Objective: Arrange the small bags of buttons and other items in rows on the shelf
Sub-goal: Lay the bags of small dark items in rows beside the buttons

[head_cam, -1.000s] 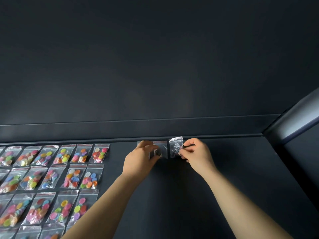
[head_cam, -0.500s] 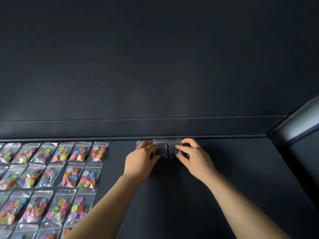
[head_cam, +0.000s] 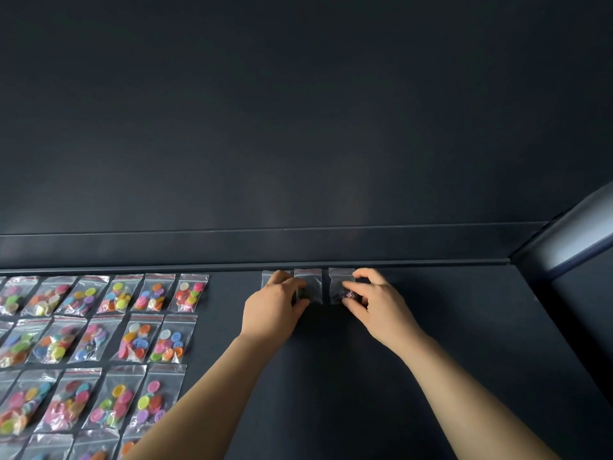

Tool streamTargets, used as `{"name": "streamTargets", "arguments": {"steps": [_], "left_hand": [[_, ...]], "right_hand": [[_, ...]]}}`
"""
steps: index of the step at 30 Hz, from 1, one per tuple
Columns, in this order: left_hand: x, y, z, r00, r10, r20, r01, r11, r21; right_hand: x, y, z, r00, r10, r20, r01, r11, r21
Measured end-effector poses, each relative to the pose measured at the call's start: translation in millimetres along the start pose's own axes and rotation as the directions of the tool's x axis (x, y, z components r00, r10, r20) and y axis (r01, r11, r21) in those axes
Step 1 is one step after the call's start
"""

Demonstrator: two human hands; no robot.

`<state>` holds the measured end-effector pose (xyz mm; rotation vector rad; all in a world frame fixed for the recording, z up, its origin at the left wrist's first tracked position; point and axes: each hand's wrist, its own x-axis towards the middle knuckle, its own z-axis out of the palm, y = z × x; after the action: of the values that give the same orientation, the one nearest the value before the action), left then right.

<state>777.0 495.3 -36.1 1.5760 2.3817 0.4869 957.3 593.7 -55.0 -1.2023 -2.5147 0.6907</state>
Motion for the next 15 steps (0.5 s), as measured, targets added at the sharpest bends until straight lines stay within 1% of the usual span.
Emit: {"name": "streamTargets", "arguments": {"steps": [9,10,11,12,13,14,15], "left_hand": [[-2.7,4.8,-3.9,1.000,0.010,0.001,-0.010,1.000,-0.004],[-3.7,5.3,-5.1,1.000,-0.002,-0.022,0.001,0.998,-0.059],[-4.7,6.5,-6.8,0.998,-0.035,-0.047,0.026,0.984,-0.175],[-5.4,8.8,-9.4,0.994,-0.096,-0.052,0.072,0.934,-0.351],[-6.2,12.1,-13.5,0.985,-0.173,0.001,0.144,0.816,-0.560],[-7.7,16.3,-18.7,0.968,-0.227,0.107,0.229,0.622,-0.749],[-9.1,21.3,-23.3,0.950,-0.233,0.207,0.288,0.401,-0.870]], "right_hand": [[-1.1,-5.3,-7.7,1.000,0.002,0.025,-0.003,1.000,0.026],[-1.7,-6.9,-9.6,1.000,0.007,0.012,-0.008,0.999,0.037],[-2.5,-8.5,-11.8,1.000,0.014,-0.015,-0.013,0.998,0.054],[-4.1,-10.6,-15.0,0.998,0.027,-0.051,-0.023,0.996,0.081],[-6.3,-13.3,-18.7,0.995,0.061,-0.080,-0.049,0.990,0.134],[-9.0,-17.2,-23.1,0.989,0.114,-0.089,-0.091,0.969,0.229],[-12.3,-21.6,-27.7,0.983,0.174,-0.063,-0.140,0.921,0.363]]}}
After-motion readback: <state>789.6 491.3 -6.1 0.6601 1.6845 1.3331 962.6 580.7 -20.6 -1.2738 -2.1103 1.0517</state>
